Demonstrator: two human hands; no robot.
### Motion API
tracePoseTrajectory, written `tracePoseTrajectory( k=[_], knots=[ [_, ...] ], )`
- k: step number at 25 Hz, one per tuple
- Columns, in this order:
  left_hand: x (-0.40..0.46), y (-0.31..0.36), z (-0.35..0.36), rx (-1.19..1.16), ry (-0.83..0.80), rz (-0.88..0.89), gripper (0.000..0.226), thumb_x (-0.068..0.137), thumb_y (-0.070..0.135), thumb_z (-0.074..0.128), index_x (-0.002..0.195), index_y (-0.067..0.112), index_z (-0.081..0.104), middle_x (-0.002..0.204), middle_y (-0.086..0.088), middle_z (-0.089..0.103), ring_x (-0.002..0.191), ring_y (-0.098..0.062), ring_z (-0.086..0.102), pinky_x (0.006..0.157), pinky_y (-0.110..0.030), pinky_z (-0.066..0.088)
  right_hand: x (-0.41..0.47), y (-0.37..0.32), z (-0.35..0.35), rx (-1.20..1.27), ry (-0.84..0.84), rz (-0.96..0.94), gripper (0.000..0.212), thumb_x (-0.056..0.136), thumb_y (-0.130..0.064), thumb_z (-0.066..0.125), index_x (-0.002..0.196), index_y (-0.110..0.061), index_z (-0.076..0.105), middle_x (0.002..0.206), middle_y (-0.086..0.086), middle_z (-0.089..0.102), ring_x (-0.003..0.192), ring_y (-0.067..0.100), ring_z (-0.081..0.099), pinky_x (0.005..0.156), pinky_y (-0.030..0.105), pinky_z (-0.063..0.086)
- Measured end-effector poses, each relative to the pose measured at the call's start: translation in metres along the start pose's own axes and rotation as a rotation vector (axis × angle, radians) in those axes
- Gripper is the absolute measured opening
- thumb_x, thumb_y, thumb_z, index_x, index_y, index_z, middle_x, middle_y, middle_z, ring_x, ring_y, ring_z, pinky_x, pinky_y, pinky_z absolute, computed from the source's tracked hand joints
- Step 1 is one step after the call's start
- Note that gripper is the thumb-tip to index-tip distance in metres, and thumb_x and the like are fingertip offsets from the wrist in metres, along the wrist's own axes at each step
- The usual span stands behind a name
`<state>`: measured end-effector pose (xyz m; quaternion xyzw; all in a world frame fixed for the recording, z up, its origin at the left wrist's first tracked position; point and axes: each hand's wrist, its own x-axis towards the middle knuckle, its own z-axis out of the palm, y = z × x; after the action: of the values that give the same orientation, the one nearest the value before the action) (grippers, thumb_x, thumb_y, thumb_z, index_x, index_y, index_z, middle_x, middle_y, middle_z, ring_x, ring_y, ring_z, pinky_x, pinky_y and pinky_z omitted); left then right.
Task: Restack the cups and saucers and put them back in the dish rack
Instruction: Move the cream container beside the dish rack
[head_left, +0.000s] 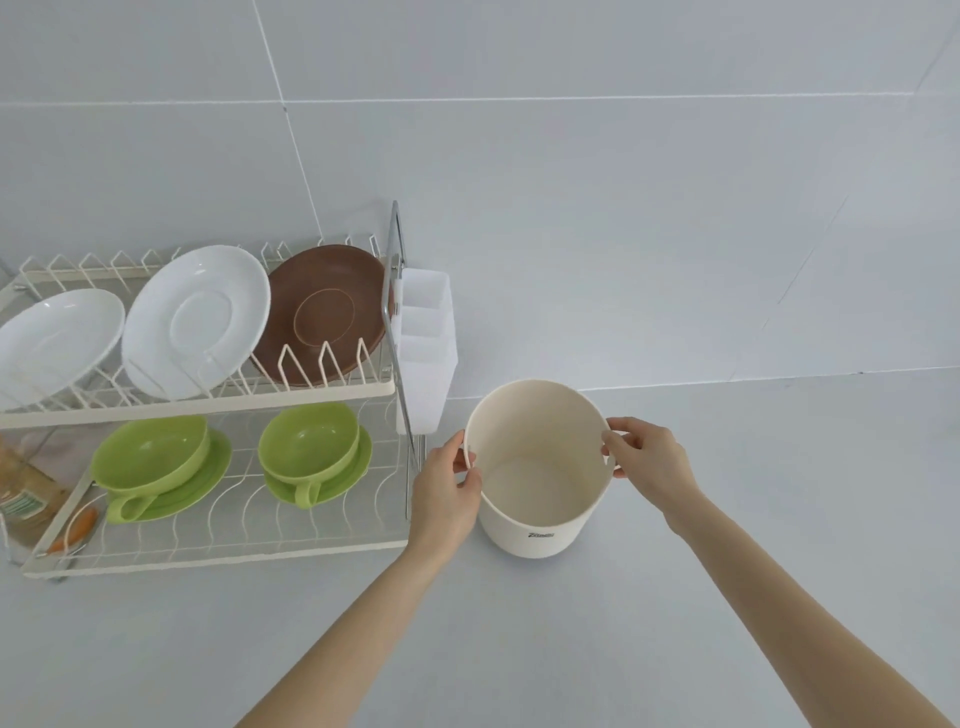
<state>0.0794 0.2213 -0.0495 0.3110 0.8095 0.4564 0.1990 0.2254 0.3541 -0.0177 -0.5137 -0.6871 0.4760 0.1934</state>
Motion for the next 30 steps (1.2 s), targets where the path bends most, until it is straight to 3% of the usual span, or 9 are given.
tracePoseTrajectory(
  k=[2, 5, 9, 15, 19, 23, 27, 30],
  knots=[
    [0.009, 0.003, 0.007, -0.008, 0.036, 0.003, 0.025, 0.089, 0.004, 0.046, 0.109, 0.008, 0.060, 0.105, -0.009, 0.065, 0.098, -0.020, 0.062, 0.075, -0.022, 0.041, 0.016, -0.001, 0.000, 0.016, 0.000, -0.015, 0.029, 0.089, -0.019, 0.046, 0.113, -0.018, 0.062, 0.073, -0.006, 0.063, 0.074, 0.018, 0.060, 0.082, 0.031, 0.049],
    [0.020, 0.004, 0.016, -0.034, 0.089, 0.005, 0.021, 0.091, 0.005, 0.044, 0.102, 0.009, 0.061, 0.098, -0.005, 0.065, 0.092, -0.016, 0.060, 0.062, -0.010, 0.038, 0.032, 0.000, 0.003, 0.050, 0.019, -0.044, 0.030, 0.089, -0.019, 0.046, 0.114, -0.021, 0.063, 0.074, -0.007, 0.064, 0.082, 0.021, 0.060, 0.071, 0.026, 0.047],
    [0.033, 0.004, 0.022, -0.053, 0.120, 0.008, 0.019, 0.091, 0.004, 0.043, 0.098, 0.007, 0.061, 0.095, -0.007, 0.065, 0.090, -0.015, 0.058, 0.062, 0.006, 0.035, 0.040, 0.005, 0.005, 0.074, 0.020, -0.040, 0.030, 0.090, -0.018, 0.047, 0.116, -0.021, 0.061, 0.082, -0.002, 0.066, 0.081, 0.020, 0.059, 0.063, 0.016, 0.041],
    [0.035, -0.005, 0.023, -0.071, 0.141, -0.007, 0.024, 0.090, 0.001, 0.042, 0.104, 0.006, 0.061, 0.095, -0.005, 0.063, 0.091, -0.016, 0.057, 0.063, 0.009, 0.034, 0.041, 0.014, 0.011, 0.075, -0.024, -0.044, 0.035, 0.089, -0.017, 0.051, 0.124, -0.020, 0.057, 0.092, 0.000, 0.067, 0.090, 0.019, 0.060, 0.065, 0.015, 0.040],
    [0.035, -0.007, 0.022, -0.056, 0.126, 0.016, 0.025, 0.090, 0.001, 0.043, 0.107, 0.006, 0.060, 0.100, -0.010, 0.066, 0.094, -0.018, 0.059, 0.064, 0.004, 0.036, 0.039, 0.014, 0.015, 0.070, -0.011, -0.049, 0.035, 0.091, -0.017, 0.049, 0.125, -0.018, 0.056, 0.091, 0.002, 0.067, 0.091, 0.022, 0.061, 0.077, 0.024, 0.039],
    [0.035, -0.008, 0.023, -0.038, 0.095, -0.011, 0.033, 0.090, 0.004, 0.043, 0.118, 0.012, 0.056, 0.114, -0.011, 0.064, 0.109, -0.020, 0.059, 0.075, -0.012, 0.034, 0.037, 0.012, 0.016, 0.038, 0.002, -0.065, 0.036, 0.091, -0.017, 0.048, 0.126, -0.017, 0.055, 0.093, 0.002, 0.065, 0.088, 0.020, 0.059, 0.070, 0.023, 0.040],
    [0.028, -0.006, 0.022, 0.073, -0.003, -0.005, 0.053, 0.089, 0.012, 0.050, 0.140, 0.011, 0.034, 0.134, -0.010, 0.050, 0.124, -0.023, 0.049, 0.094, -0.026, 0.037, 0.028, 0.010, 0.017, -0.154, -0.047, -0.141, 0.046, 0.091, -0.014, 0.049, 0.136, -0.012, 0.042, 0.130, 0.006, 0.050, 0.116, 0.021, 0.053, 0.091, 0.025, 0.039],
    [0.015, -0.002, 0.019, 0.143, -0.101, -0.002, 0.066, 0.090, 0.019, 0.050, 0.146, 0.009, 0.017, 0.151, -0.009, 0.030, 0.138, -0.022, 0.031, 0.108, -0.030, 0.028, 0.015, 0.010, 0.017, -0.329, -0.094, -0.209, 0.058, 0.091, -0.018, 0.051, 0.144, -0.014, 0.028, 0.154, 0.003, 0.024, 0.139, 0.021, 0.031, 0.108, 0.030, 0.028]
  ],
)
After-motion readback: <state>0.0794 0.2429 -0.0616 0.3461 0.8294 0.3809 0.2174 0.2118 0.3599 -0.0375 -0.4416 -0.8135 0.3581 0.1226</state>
